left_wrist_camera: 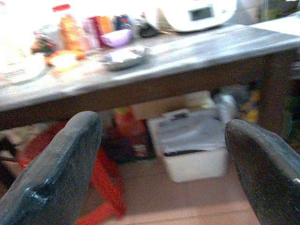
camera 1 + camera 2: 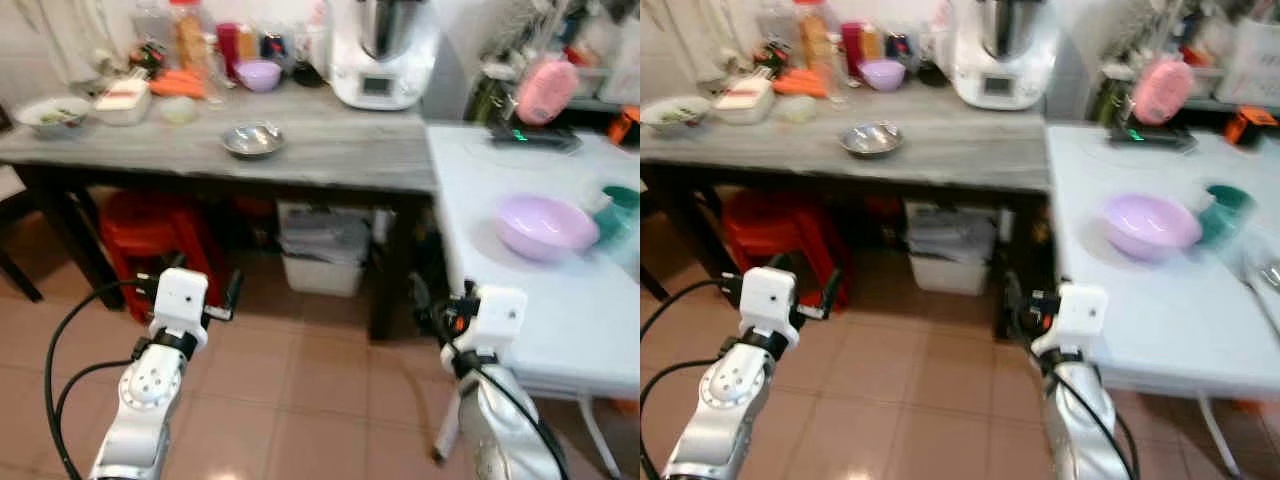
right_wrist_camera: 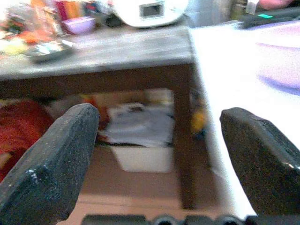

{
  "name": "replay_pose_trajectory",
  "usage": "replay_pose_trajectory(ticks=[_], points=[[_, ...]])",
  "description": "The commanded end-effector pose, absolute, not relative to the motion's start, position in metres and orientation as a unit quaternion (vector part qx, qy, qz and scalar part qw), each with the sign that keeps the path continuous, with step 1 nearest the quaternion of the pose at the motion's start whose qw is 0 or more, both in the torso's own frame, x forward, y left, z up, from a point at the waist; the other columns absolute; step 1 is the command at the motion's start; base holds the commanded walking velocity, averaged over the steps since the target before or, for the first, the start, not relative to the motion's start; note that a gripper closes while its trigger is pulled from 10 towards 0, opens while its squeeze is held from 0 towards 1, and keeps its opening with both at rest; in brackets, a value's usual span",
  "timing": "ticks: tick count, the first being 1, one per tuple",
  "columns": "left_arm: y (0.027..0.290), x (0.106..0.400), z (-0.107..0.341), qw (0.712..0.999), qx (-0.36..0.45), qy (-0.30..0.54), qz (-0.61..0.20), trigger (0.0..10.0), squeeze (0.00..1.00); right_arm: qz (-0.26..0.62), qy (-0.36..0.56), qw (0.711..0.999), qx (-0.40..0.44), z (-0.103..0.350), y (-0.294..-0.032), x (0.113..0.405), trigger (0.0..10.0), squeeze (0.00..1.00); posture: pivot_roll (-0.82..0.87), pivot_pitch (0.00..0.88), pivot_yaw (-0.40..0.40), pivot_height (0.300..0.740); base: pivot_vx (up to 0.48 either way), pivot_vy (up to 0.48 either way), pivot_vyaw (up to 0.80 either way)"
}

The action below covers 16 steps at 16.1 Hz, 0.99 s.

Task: Setting the table

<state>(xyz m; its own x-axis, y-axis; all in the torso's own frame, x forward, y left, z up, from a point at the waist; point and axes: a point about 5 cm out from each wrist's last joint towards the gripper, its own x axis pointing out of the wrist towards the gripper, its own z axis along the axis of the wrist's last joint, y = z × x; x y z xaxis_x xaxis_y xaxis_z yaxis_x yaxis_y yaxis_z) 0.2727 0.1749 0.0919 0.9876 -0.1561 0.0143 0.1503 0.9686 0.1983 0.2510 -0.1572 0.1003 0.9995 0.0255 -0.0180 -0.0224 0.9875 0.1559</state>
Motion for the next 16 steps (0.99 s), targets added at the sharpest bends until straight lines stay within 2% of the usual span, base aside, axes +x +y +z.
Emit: replay_pose_trajectory(ticks=[1, 16], points=[[0.169, 0.275, 0.094, 0.991, 0.102, -0.02, -0.09, 10.0, 0.0, 0.007, 0.002, 0.997, 0.077, 0.104, -0.161, 0.252, 10.0, 0.0, 0.02, 0.0, 0.018, 0.74, 0.0, -0.322, 0.0], [0.162, 0.278, 0.103, 0.99, 0.092, -0.034, -0.097, 10.0, 0.0, 0.001, -0.015, 0.997, 0.075, 0.11, -0.164, 0.256, 10.0, 0.0, 0.03, 0.0, 0.018, 0.74, 0.0, -0.33, 0.0]])
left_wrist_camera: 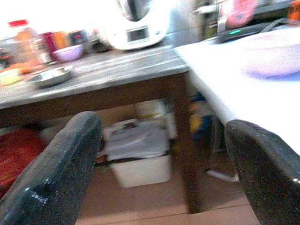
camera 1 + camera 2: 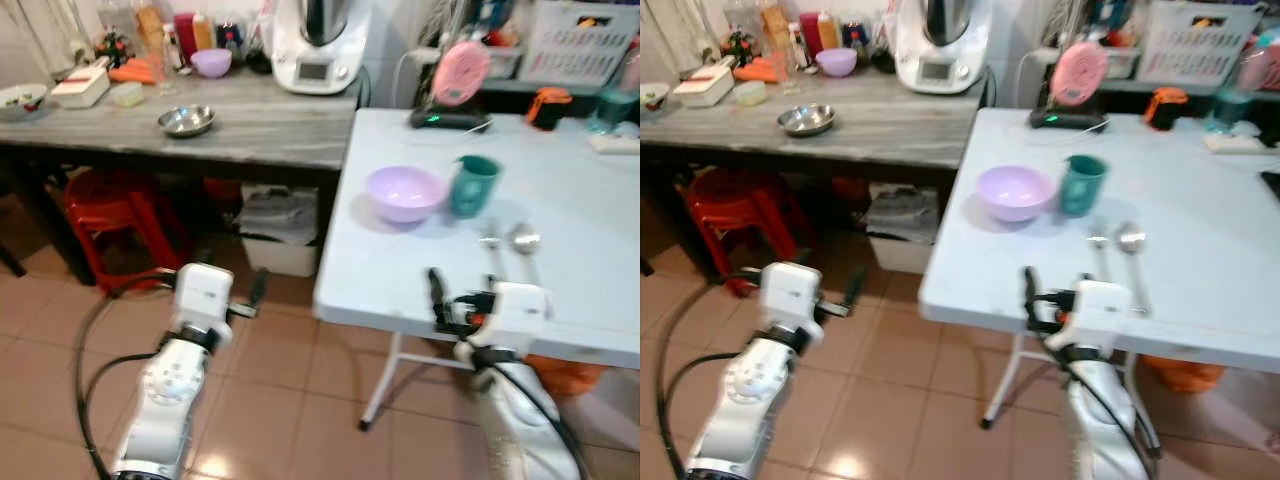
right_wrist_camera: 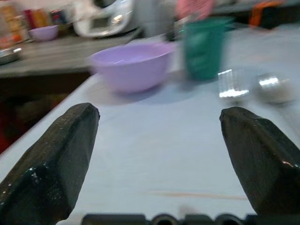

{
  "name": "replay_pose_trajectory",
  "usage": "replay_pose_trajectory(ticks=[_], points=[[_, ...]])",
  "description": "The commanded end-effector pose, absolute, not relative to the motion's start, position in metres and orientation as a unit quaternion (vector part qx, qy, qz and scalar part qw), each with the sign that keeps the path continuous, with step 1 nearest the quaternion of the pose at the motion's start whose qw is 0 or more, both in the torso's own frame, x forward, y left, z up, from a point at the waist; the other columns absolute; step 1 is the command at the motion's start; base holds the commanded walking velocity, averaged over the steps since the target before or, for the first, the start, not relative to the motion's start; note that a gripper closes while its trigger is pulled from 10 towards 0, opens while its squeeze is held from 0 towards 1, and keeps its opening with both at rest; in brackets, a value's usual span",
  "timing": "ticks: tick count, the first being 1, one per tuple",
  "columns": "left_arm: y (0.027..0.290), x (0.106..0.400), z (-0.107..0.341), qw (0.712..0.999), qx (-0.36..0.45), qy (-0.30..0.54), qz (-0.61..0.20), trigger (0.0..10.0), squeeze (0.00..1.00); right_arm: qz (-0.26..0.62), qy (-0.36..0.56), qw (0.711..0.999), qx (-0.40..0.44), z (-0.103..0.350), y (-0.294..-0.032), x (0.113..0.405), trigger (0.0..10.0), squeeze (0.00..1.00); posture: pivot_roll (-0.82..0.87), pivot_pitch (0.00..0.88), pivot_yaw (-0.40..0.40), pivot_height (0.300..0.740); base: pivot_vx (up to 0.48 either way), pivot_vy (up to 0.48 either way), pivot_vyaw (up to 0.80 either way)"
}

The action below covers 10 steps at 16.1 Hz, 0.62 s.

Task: Setting the table

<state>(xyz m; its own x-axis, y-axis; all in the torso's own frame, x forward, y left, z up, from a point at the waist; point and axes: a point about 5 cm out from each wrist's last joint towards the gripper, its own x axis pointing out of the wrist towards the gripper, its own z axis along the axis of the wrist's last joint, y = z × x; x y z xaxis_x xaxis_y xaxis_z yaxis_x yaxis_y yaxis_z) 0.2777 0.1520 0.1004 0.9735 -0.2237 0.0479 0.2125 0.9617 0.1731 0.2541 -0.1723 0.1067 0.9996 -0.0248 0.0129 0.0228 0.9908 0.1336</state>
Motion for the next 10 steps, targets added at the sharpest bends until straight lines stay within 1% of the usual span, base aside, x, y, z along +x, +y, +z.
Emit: replay_pose_trajectory(ticks=[1, 2, 8, 10], points=[[0.1619, 0.2783, 0.103, 0.99, 0.091, -0.034, -0.097, 10.0, 0.0, 0.0, -0.016, 0.997, 0.075, 0.1105, -0.1639, 0.2559, 10.0, 0.0, 0.03, 0.0, 0.018, 0.74, 0.0, -0.341, 0.0], [0.1619, 0.2776, 0.1026, 0.992, 0.082, -0.034, -0.095, 10.0, 0.0, 0.0, -0.016, 0.997, 0.075, 0.1106, -0.1638, 0.256, 10.0, 0.0, 0.02, 0.0, 0.017, 0.74, 0.0, 0.0, 0.0], [0.1547, 0.2738, 0.1036, 0.988, 0.052, -0.036, -0.14, 10.0, 0.0, 0.002, -0.017, 0.997, 0.071, 0.1117, -0.1635, 0.2553, 10.0, 0.0, 0.02, 0.0, 0.015, 0.74, 0.0, 0.0, 0.0], [0.1533, 0.273, 0.1042, 0.987, 0.047, -0.037, -0.146, 10.0, 0.0, 0.004, -0.018, 0.997, 0.07, 0.1119, -0.1635, 0.2552, 10.0, 0.0, 0.02, 0.0, 0.015, 0.74, 0.272, 0.0, 0.0]])
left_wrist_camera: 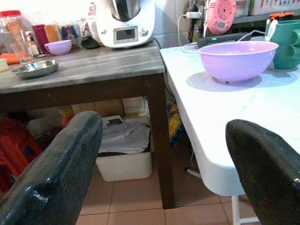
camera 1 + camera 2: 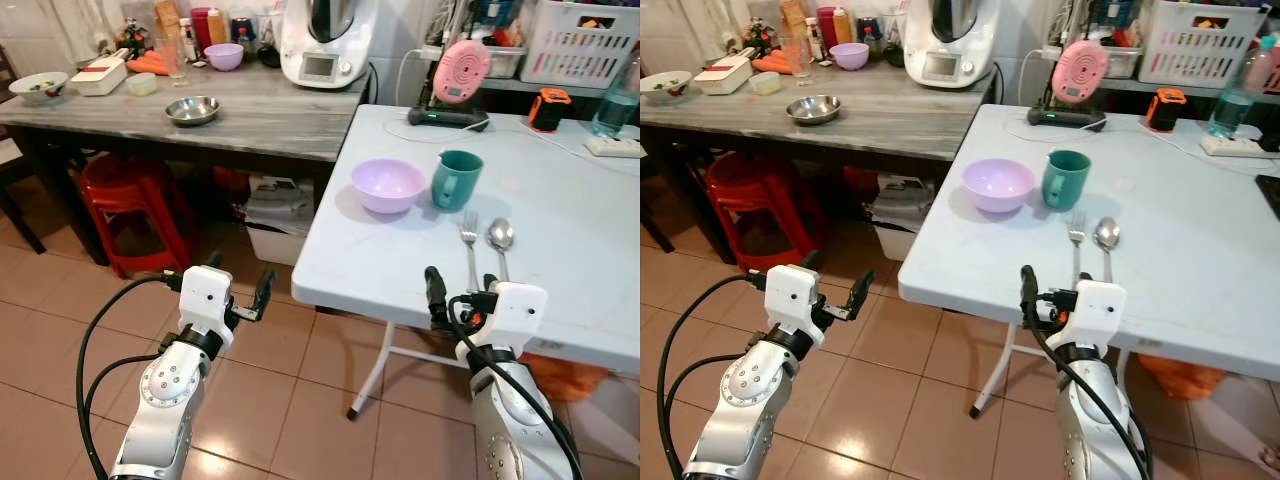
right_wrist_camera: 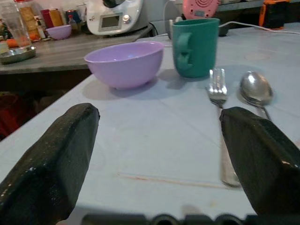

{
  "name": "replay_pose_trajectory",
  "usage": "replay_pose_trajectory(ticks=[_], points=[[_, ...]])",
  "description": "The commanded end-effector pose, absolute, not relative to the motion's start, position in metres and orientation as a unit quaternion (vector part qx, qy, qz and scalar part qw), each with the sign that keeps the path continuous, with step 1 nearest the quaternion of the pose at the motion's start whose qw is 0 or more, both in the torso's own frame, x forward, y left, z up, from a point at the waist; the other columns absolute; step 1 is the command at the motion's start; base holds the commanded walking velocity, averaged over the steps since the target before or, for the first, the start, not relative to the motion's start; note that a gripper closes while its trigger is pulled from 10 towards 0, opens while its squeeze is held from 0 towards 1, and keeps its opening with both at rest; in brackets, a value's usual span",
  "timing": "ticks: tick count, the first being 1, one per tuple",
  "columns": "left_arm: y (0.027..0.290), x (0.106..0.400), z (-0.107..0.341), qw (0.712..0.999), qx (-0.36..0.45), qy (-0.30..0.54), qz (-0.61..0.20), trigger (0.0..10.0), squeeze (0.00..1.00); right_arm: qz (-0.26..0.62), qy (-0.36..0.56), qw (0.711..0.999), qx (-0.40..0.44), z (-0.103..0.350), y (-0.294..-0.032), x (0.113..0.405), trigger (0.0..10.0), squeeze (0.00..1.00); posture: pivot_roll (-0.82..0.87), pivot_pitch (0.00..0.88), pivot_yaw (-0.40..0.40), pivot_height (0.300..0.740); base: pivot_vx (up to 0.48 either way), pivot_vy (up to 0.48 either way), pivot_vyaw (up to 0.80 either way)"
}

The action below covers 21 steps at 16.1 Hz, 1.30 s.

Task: Setting the table

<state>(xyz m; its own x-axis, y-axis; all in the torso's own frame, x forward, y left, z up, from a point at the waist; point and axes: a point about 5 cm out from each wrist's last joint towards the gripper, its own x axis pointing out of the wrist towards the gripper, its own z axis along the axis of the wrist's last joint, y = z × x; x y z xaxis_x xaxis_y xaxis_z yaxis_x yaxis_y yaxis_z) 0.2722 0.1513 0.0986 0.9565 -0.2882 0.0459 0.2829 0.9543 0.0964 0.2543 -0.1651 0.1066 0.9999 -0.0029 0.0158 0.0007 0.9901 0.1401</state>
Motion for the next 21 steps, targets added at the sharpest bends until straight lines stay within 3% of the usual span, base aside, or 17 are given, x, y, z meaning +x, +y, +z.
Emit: replay_pose_trajectory(ticks=[1, 9, 14, 21], points=[[0.153, 0.273, 0.104, 0.987, 0.046, -0.037, -0.148, 10.0, 0.0, 0.004, -0.018, 0.997, 0.069, 0.112, -0.163, 0.255, 10.0, 0.0, 0.02, 0.0, 0.015, 0.74, 0.277, 0.0, 0.0], [0.15, 0.273, 0.105, 0.985, 0.042, -0.036, -0.162, 10.0, 0.0, 0.015, -0.027, 0.998, 0.051, 0.116, -0.16, 0.256, 10.0, 0.0, 0.02, 0.0, 0.026, 0.74, 0.313, 0.0, 0.0], [0.15, 0.271, 0.104, 0.985, 0.043, -0.032, -0.164, 10.0, 0.0, 0.065, -0.048, 0.997, 0.0, 0.134, -0.141, 0.259, 10.0, 0.0, 0.01, 0.0, 0.029, 0.74, 0.302, 0.0, 0.0], [0.142, 0.265, 0.099, 0.979, 0.03, -0.022, -0.201, 10.0, 0.0, 0.12, 0.01, 0.991, -0.066, 0.124, -0.135, 0.262, 10.0, 0.0, 0.01, 0.0, 0.009, 0.74, 0.0, 0.0, 0.0]])
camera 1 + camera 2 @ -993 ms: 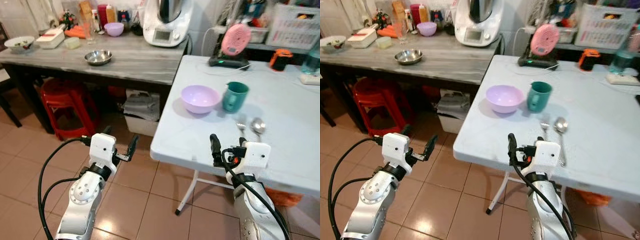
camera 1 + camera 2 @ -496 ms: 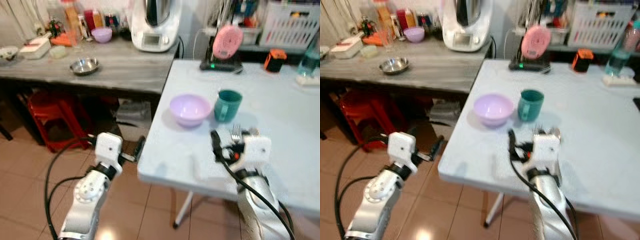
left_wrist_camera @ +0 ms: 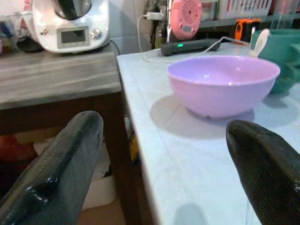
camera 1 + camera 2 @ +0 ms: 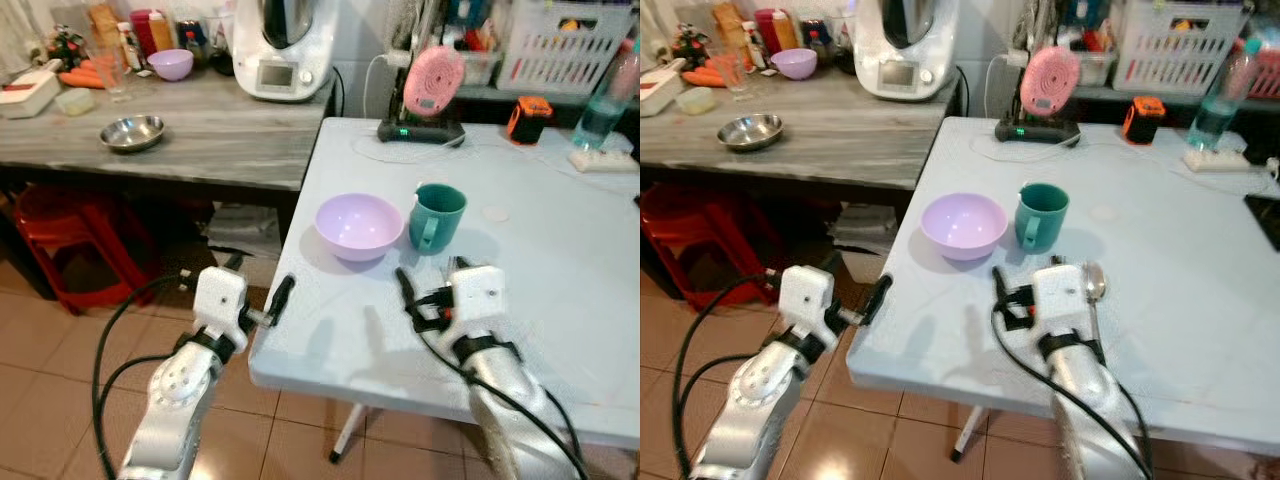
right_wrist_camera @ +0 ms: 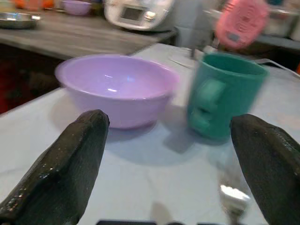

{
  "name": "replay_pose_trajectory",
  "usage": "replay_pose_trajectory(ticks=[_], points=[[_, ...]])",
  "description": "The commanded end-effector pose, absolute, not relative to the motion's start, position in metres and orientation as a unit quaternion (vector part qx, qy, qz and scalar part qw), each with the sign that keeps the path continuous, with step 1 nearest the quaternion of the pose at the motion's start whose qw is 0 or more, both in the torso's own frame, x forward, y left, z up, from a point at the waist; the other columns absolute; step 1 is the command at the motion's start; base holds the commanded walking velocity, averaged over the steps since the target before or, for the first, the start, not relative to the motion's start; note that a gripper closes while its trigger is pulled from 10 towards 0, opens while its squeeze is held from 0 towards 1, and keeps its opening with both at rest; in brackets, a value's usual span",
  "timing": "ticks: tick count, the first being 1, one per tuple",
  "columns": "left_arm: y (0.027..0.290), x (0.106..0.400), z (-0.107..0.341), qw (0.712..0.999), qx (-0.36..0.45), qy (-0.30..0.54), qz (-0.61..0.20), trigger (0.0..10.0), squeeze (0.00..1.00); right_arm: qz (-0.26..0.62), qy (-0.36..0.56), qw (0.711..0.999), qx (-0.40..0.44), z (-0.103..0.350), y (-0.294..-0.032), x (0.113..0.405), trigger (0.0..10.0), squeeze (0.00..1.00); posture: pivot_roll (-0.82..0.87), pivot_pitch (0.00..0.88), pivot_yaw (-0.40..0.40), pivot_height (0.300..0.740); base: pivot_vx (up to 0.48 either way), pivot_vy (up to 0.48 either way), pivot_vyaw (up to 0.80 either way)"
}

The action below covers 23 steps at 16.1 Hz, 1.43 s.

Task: Setting the table

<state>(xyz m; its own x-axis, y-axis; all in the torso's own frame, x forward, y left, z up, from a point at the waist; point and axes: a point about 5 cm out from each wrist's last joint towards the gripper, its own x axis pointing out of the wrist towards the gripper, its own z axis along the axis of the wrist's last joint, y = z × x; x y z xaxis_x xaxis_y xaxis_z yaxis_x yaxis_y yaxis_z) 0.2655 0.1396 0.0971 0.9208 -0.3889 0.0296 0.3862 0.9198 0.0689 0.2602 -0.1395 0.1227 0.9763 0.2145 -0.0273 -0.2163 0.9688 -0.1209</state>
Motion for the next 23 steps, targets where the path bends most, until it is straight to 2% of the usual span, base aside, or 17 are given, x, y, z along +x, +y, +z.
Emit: replay_pose_trajectory(ticks=[1, 5, 8, 11, 13, 18, 21, 23], points=[[0.14, 0.262, 0.097, 0.976, 0.031, -0.016, -0.215, 10.0, 0.0, 0.128, 0.019, 0.989, -0.072, 0.122, -0.136, 0.263, 10.0, 0.0, 0.01, 0.0, 0.009, 0.74, 0.0, 0.0, 0.0], [0.139, 0.254, 0.089, 0.969, 0.042, -0.003, -0.242, 10.0, 0.0, 0.174, 0.036, 0.972, -0.154, 0.122, -0.138, 0.274, 10.0, 0.0, 0.0, 0.021, -0.003, 0.74, 0.0, 0.0, 0.0], [0.137, 0.253, 0.09, 0.965, 0.046, -0.005, -0.256, 10.0, 0.0, 0.206, 0.048, 0.961, -0.179, 0.123, -0.137, 0.282, 10.0, 0.0, -0.01, 0.034, -0.01, 0.74, 0.0, 0.0, 0.0], [0.13, 0.25, 0.087, 0.962, 0.038, -0.002, -0.269, 10.0, 0.0, 0.251, 0.063, 0.939, -0.226, 0.127, -0.141, 0.297, 10.0, 0.0, -0.03, 0.041, -0.034, 0.74, 0.0, 0.0, 0.0], [0.122, 0.247, 0.085, 0.96, 0.025, -0.002, -0.278, 10.0, 0.0, 0.288, 0.058, 0.914, -0.279, 0.142, -0.143, 0.319, 10.0, 0.0, -0.04, 0.037, -0.049, 0.74, 0.0, 0.0, 0.0], [0.118, 0.247, 0.085, 0.958, 0.019, -0.003, -0.285, 10.0, 0.0, 0.315, 0.026, 0.892, -0.324, 0.158, -0.133, 0.339, 10.0, 0.0, -0.04, 0.035, -0.052, 0.74, 0.0, 0.0, 0.0], [0.118, 0.248, 0.085, 0.956, 0.018, 0.0, -0.292, 10.0, 0.0, 0.377, 0.025, 0.86, -0.344, 0.156, -0.117, 0.352, 10.0, 0.0, -0.02, 0.038, -0.038, 0.74, 0.0, 0.0, 0.0], [0.117, 0.247, 0.085, 0.954, 0.019, 0.001, -0.298, 10.0, 0.0, 0.377, 0.026, 0.854, -0.358, 0.153, -0.115, 0.359, 10.0, 0.0, -0.02, 0.042, -0.032, 0.74, 0.0, 0.0, 0.0]])
